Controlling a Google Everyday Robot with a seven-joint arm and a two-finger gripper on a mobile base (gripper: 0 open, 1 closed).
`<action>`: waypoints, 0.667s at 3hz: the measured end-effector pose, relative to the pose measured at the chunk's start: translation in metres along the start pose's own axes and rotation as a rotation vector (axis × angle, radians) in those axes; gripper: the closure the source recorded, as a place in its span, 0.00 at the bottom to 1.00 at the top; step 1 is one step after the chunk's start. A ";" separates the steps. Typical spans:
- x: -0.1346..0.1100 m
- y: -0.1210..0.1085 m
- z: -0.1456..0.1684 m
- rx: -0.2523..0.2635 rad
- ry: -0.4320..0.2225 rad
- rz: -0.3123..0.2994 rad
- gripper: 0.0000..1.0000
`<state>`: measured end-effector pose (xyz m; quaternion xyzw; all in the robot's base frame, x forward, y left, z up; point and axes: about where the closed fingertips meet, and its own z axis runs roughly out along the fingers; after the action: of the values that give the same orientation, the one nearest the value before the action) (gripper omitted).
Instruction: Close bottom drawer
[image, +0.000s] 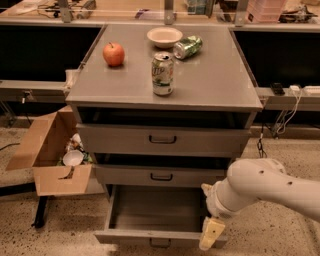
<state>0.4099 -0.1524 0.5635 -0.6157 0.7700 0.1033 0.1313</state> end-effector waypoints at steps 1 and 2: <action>0.004 0.015 0.051 -0.058 -0.076 0.023 0.00; 0.003 0.014 0.051 -0.057 -0.075 0.023 0.00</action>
Offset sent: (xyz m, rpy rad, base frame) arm -0.0062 0.0131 -0.0376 0.0680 0.0271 -0.0078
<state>0.3989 -0.1361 0.5144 -0.6062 0.7682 0.1498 0.1411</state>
